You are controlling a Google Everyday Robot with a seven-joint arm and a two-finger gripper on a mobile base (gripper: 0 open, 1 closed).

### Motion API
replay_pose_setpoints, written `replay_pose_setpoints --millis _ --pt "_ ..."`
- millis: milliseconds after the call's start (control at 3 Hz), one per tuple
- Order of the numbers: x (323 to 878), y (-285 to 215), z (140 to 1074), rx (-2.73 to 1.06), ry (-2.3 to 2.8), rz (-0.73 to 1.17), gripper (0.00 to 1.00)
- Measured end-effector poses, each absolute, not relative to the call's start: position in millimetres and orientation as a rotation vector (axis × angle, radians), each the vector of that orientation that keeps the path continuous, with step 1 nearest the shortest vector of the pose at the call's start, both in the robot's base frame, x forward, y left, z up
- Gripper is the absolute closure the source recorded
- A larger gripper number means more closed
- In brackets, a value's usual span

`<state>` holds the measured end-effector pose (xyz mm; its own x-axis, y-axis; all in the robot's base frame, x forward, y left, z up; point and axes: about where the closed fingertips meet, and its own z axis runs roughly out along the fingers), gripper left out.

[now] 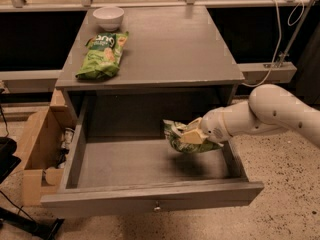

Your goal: Place green jalapeno chip bag into top drawer

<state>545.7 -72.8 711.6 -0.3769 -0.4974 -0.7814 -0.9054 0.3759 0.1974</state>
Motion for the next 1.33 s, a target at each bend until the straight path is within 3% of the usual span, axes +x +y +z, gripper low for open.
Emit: replay_pose_setpoints --millis 1000,1333 --pt "545.5 -67.4 707.9 -1.196 2.034 0.861 0.12" --pt "545.2 -65.7 707.4 -1.199 2.034 0.864 0.00"
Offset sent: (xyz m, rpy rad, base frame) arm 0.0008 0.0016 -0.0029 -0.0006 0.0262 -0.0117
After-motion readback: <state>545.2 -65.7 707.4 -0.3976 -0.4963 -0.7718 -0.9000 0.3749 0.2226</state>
